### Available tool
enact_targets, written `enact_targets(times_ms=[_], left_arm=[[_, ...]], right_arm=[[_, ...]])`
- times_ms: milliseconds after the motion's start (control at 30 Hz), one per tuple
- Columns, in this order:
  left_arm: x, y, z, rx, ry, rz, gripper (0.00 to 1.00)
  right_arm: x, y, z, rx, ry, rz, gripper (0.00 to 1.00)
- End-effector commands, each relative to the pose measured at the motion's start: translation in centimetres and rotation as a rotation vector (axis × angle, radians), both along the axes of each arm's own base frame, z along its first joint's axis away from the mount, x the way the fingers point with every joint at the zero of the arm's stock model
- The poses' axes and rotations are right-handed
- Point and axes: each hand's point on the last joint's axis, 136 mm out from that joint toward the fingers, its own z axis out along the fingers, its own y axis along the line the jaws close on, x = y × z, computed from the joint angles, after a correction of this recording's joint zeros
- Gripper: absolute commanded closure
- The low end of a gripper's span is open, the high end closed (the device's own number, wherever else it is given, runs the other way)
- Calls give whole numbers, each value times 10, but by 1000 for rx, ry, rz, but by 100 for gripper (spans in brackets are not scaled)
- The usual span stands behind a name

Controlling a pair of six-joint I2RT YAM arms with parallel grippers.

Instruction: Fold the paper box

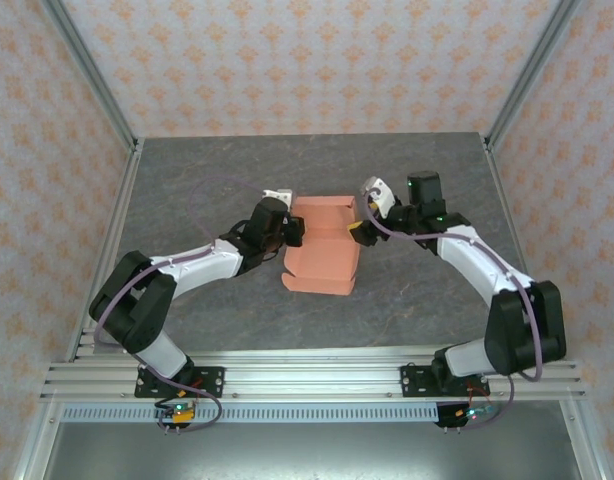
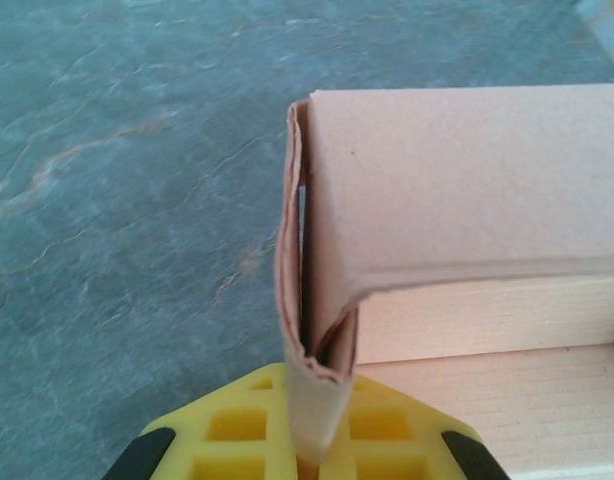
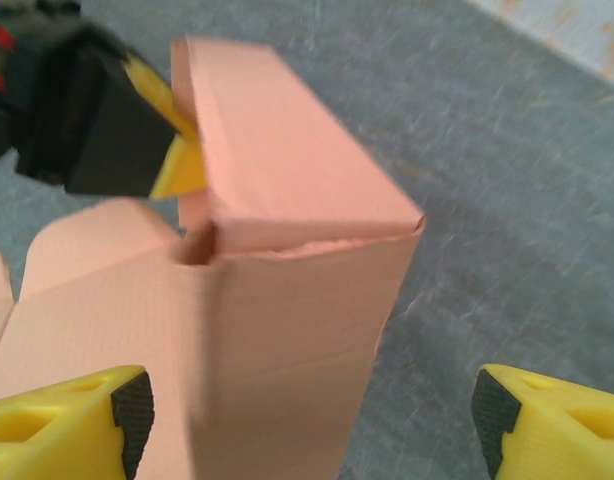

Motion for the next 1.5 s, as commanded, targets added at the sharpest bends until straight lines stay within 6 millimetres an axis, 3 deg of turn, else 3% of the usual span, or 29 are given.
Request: enact_targets(times_ms=[0, 67, 167, 267, 433, 600, 733, 833, 933, 1033, 1167, 1300, 1467], left_arm=[[0, -11, 23, -12, -105, -109, 100], [-1, -14, 26, -16, -115, -127, 100], [0, -12, 26, -11, -120, -117, 99], [-1, -11, 25, -15, -117, -113, 93], [-12, -24, 41, -72, -136, -204, 60], [-35, -29, 62, -88, -168, -316, 48], [-54, -20, 79, -76, -212, -353, 31], [-64, -11, 100, -59, -278, -355, 25], [-63, 1, 119, -30, -337, -310, 0], [-51, 4, 123, -15, -335, -288, 0], [-34, -19, 110, -84, -217, -428, 0], [-39, -53, 97, -160, -153, -661, 0], [-57, -77, 94, -176, -156, -805, 0]], right_arm=[[-5, 8, -3, 7, 60, 91, 17], [-5, 12, -3, 32, 69, 109, 22], [-3, 14, -1, 44, 68, 116, 38], [-5, 16, 0, 55, 77, 124, 46], [-7, 10, -7, 12, 75, 109, 57], [-9, 7, -8, -22, 67, 123, 57], [-7, 3, -10, -69, 33, 131, 58], [-9, 0, -11, -111, 14, 152, 59], [-15, 0, -12, -134, -9, 203, 60], [-29, 4, -9, -135, -44, 318, 62], [-40, 10, -6, -121, -69, 411, 63], [-50, 12, -14, -188, -59, 478, 62], [-50, 14, -20, -214, -67, 492, 61]])
